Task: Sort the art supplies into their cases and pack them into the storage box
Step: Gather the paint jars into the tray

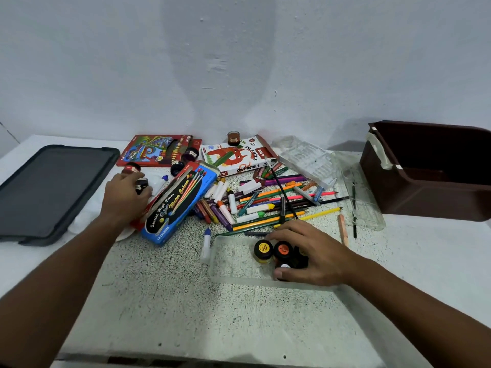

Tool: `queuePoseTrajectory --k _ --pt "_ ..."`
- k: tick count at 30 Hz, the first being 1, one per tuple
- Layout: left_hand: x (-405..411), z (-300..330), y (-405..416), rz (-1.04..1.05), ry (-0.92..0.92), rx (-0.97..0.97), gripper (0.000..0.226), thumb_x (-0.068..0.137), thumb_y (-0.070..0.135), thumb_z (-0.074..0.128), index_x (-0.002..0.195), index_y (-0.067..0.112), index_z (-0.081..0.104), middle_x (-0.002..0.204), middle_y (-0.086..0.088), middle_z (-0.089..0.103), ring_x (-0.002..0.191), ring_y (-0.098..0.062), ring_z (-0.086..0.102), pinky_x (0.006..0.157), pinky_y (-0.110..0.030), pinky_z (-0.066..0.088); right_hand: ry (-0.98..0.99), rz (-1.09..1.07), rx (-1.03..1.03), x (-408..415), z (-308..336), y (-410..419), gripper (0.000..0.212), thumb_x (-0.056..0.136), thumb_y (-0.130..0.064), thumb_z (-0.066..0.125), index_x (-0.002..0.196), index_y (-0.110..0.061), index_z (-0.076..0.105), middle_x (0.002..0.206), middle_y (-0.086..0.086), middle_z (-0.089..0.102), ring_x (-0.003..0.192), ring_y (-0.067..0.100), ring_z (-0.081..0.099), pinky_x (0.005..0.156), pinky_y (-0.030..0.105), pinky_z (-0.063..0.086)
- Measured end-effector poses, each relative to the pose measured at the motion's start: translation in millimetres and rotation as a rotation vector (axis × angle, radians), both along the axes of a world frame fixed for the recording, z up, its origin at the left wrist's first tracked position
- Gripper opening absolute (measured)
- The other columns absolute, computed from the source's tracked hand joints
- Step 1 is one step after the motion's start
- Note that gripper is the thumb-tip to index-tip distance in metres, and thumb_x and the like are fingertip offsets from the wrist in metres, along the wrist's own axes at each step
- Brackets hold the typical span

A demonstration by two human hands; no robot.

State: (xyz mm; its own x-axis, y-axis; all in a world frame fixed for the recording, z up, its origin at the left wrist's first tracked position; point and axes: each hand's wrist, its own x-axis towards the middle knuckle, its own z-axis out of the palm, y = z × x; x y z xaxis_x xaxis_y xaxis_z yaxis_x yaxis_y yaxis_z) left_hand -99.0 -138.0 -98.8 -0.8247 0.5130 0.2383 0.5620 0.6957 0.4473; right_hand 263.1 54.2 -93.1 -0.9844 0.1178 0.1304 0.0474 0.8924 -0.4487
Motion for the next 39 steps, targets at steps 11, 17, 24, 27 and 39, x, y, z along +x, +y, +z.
queuePoseTrajectory --k 11,17,24,27,39 --pt "4 2 1 0.034 -0.048 0.006 0.041 0.087 0.011 0.066 0.125 -0.002 0.060 0.119 -0.026 0.045 0.106 -0.036 0.049 0.096 -0.041 0.039 0.098 -0.041 -0.072 3 -5 2 0.042 0.087 -0.053 0.059 0.120 -0.027 0.060 0.114 -0.010 0.059 0.108 0.007 0.052 0.089 0.033 0.046" --pt "2 2 0 0.049 -0.033 -0.023 0.031 0.081 0.018 0.075 0.103 0.000 0.062 0.103 -0.027 0.063 0.089 -0.038 0.059 0.075 -0.041 0.045 0.131 -0.118 -0.092 3 -10 3 0.028 0.091 -0.039 0.054 0.112 -0.023 0.065 0.107 -0.011 0.064 0.102 0.005 0.056 0.086 0.027 0.047" --pt "17 24 5 -0.051 0.002 0.205 0.052 0.068 0.015 0.081 0.113 0.009 0.055 0.102 -0.018 0.059 0.092 -0.031 0.056 0.078 -0.039 0.047 0.183 -0.298 -0.074 6 -17 1 0.021 0.089 -0.024 0.052 0.097 -0.018 0.071 0.094 -0.009 0.069 0.086 0.002 0.059 0.074 0.019 0.049" --pt "52 47 15 -0.175 -0.046 0.269 0.044 0.071 0.021 0.079 0.112 0.013 0.065 0.106 -0.014 0.055 0.085 -0.018 0.055 0.078 -0.025 0.046 0.184 -0.339 -0.124 6 -16 3 0.018 0.087 -0.017 0.056 0.095 -0.018 0.072 0.092 -0.013 0.068 0.084 -0.002 0.059 0.072 0.012 0.047" --pt "181 37 19 -0.743 -0.469 0.256 0.038 0.067 0.039 0.081 0.100 0.032 0.066 0.093 0.013 0.068 0.085 -0.009 0.063 0.074 -0.020 0.053 0.092 -0.402 -0.231 4 -13 5 0.017 0.090 -0.018 0.060 0.100 -0.024 0.071 0.095 -0.016 0.069 0.087 -0.001 0.061 0.074 0.017 0.049"
